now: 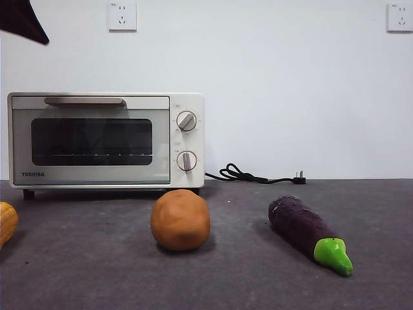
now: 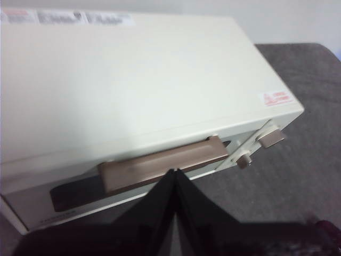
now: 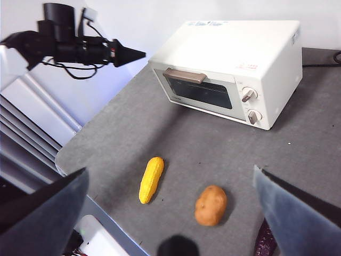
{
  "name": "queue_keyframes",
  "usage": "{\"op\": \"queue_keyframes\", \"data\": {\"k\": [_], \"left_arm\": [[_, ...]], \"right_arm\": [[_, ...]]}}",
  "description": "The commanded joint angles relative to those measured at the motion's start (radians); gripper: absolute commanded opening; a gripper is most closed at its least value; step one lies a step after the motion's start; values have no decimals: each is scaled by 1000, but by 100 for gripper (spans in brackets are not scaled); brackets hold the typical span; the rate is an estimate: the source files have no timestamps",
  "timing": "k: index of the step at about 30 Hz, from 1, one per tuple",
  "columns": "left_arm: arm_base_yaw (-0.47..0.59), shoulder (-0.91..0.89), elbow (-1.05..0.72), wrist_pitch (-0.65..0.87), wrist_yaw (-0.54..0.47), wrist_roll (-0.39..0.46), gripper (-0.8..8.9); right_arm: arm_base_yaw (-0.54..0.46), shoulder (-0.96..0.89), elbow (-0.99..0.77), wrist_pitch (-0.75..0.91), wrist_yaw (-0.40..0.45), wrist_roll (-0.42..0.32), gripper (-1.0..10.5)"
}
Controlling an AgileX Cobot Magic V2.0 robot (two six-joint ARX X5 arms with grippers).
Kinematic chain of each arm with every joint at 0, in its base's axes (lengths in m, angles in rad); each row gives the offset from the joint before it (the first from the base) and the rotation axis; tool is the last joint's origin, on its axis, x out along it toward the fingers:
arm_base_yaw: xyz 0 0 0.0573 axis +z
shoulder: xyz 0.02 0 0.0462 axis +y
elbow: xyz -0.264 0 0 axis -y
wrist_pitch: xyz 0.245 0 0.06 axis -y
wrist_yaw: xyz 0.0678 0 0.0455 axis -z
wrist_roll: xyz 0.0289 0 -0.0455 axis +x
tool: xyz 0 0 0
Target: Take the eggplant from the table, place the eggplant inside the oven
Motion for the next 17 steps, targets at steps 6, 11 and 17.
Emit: {"op": "queue_keyframes", "data": {"k": [6, 11, 17], "left_arm": [[-32, 86, -1, 48, -23, 44, -6], [-53, 116, -1, 72, -49, 69, -6], [-77, 142, -1, 110, -116, 78, -6]], "right_arm": [[2, 0, 4, 3, -3, -8, 567], [2, 0, 4, 3, -3, -8, 567], [1, 0, 4, 3, -3, -7, 567]]}}
